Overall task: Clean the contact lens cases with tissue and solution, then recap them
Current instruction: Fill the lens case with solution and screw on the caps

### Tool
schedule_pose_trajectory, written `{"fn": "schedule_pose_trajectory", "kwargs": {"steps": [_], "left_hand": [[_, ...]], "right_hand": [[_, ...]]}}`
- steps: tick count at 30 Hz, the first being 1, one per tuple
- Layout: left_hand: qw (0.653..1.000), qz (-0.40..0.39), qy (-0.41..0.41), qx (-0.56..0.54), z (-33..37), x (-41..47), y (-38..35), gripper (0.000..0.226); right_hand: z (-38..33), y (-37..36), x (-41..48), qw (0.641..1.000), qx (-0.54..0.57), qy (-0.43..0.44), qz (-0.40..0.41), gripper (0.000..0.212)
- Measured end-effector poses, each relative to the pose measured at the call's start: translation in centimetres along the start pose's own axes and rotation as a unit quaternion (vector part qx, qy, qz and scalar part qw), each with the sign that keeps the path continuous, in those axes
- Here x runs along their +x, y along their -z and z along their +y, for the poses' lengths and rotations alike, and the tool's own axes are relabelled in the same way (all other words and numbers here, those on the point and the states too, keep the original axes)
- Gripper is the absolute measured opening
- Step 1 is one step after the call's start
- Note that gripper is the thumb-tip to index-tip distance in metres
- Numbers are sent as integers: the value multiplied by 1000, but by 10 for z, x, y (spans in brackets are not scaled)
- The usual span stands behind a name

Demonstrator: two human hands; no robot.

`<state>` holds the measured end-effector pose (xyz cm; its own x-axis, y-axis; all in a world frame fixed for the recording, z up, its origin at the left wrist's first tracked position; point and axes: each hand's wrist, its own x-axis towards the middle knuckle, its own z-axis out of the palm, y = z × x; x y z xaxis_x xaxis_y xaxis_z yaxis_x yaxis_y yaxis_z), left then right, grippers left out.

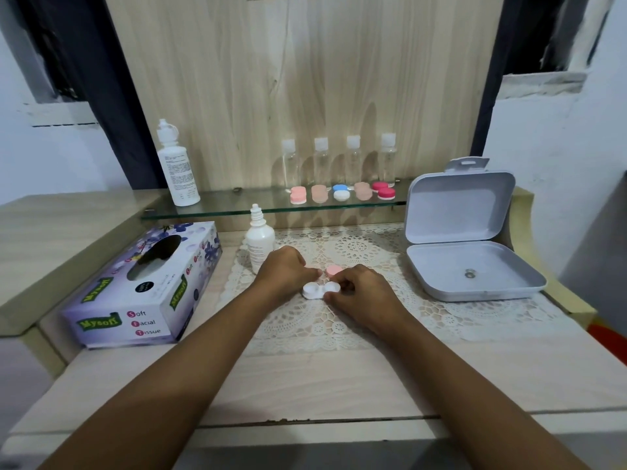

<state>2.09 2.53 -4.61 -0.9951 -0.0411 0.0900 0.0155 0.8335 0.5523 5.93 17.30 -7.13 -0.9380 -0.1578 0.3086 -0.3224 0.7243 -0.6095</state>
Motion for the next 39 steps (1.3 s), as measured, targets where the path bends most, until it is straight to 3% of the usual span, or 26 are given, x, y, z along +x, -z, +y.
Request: {"fn": "schedule_pose_trajectory", "kwargs": {"steps": [5,11,20,29,39], "left_hand": [[1000,0,4,11,1,3,-1,21],[995,-30,-56,-80,1,-8,8,14],[984,-56,-110,-129,-15,-38,16,13],[983,-20,-176,-52,-25,-39,3,20],[976,-21,-203,-74,-30,-38,-4,25]], "right_hand": [[0,0,0,1000,-1,-2,-4,24],[-1,1,0,1000,-5,-3,-7,26],[2,0,2,1000,-11,-5,-15,31],[3,-1,2,1000,-19,-8,-18,32],[-1,2,0,1000,-11,-6,-15,29]]}}
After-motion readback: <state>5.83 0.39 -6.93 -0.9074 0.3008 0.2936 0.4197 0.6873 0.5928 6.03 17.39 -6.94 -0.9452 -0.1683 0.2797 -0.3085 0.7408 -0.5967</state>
